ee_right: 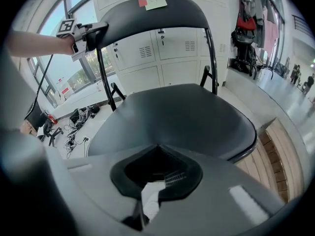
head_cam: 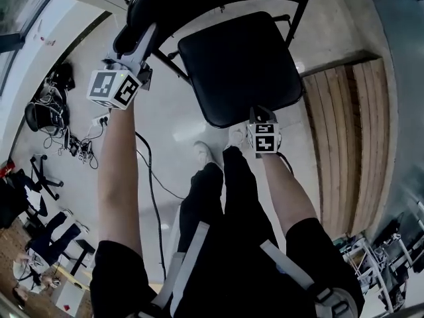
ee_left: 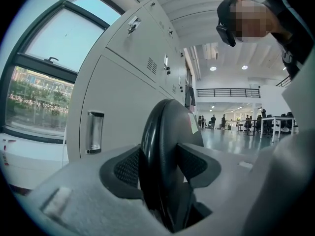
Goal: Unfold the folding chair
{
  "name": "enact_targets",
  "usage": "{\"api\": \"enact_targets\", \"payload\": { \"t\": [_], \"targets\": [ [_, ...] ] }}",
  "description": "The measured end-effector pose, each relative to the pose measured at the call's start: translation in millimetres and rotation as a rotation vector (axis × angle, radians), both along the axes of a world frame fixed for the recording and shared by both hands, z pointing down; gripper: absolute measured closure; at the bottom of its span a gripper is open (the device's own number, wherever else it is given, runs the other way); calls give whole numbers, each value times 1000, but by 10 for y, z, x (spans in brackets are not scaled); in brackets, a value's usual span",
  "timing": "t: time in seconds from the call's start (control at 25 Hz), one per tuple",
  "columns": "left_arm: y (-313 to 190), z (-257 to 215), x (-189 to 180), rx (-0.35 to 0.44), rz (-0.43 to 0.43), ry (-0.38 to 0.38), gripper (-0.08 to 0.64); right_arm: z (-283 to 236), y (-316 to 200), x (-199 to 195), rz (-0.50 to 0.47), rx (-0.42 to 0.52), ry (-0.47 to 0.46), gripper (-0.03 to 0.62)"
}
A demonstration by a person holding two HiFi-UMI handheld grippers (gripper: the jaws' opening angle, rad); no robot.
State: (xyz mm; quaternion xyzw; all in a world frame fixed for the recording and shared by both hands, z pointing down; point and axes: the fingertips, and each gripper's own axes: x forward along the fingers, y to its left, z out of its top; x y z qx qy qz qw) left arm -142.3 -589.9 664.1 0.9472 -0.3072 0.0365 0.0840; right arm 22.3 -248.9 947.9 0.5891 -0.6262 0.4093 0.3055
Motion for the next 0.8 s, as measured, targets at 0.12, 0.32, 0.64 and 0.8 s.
{"api": "enact_targets", "payload": {
  "t": [0.12, 0.32, 0.64, 0.8],
  "targets": [
    [-47, 104, -17, -40, 3, -11, 331, 106, 76, -52, -24, -65, -4, 583],
    [-173, 225, -60, -70, 9, -3, 331, 218, 96, -175, -41, -159, -9, 583],
    [-263, 380, -63, -112, 31, 20, 333, 435, 182, -201, 25, -267, 21, 583],
    [-311, 457, -73, -127, 31, 33, 333, 512, 207, -221, 34, -299, 29, 583]
  ]
}}
